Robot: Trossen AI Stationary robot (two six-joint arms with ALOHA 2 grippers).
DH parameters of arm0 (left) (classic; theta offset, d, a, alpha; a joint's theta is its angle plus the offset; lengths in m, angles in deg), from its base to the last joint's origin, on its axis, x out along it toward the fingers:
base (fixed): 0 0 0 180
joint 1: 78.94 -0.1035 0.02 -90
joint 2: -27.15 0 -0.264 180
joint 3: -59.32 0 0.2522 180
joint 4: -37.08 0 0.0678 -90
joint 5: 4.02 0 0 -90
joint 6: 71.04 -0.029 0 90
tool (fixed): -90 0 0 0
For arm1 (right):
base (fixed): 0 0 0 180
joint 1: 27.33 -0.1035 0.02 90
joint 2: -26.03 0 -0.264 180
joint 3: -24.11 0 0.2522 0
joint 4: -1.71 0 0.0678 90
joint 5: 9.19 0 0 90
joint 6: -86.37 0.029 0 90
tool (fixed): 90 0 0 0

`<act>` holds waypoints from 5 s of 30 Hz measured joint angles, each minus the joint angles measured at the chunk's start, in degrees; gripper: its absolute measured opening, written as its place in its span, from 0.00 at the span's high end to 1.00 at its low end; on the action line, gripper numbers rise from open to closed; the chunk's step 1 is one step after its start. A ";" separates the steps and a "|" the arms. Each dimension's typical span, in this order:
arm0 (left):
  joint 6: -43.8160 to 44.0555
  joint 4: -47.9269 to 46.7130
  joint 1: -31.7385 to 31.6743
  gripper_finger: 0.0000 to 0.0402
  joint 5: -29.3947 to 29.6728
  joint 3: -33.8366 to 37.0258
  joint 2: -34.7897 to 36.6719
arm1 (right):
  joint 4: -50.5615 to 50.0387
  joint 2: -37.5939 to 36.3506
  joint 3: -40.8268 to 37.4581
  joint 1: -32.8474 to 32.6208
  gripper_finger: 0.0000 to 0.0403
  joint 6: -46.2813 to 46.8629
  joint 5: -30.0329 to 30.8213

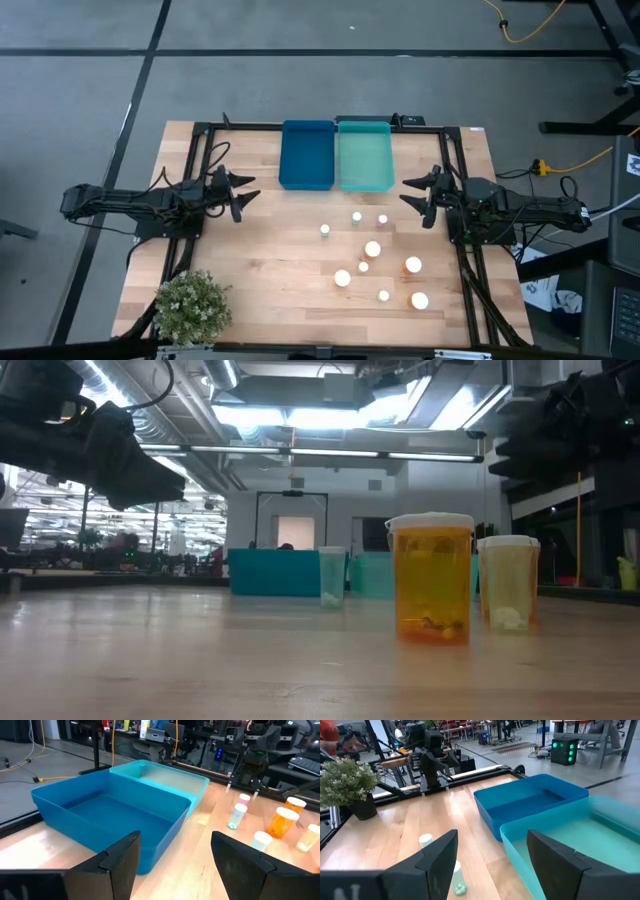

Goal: Pick and place medicine bottles into bin by pill shape (circle, oval)
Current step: Put the bottom blue pill bottle into the blue bin

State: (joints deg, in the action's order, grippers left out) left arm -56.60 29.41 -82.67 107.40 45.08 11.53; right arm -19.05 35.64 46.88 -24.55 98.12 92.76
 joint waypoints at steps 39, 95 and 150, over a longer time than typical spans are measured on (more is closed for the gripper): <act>1.58 -1.51 0.00 0.42 0.14 0.00 -0.07 | 2.62 0.00 0.04 -0.01 0.40 -4.48 -7.37; -3.82 10.13 5.80 0.42 -8.82 -2.70 -5.10 | 8.34 16.40 14.83 -0.54 0.40 5.73 -13.85; -8.59 -2.74 13.17 0.42 -3.38 -49.77 -86.51 | -12.25 18.73 18.47 -1.59 0.40 7.50 8.94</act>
State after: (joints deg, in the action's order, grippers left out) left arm -65.19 26.66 -69.50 104.01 -4.68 -74.98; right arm -31.30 54.37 65.35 -26.14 105.61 101.70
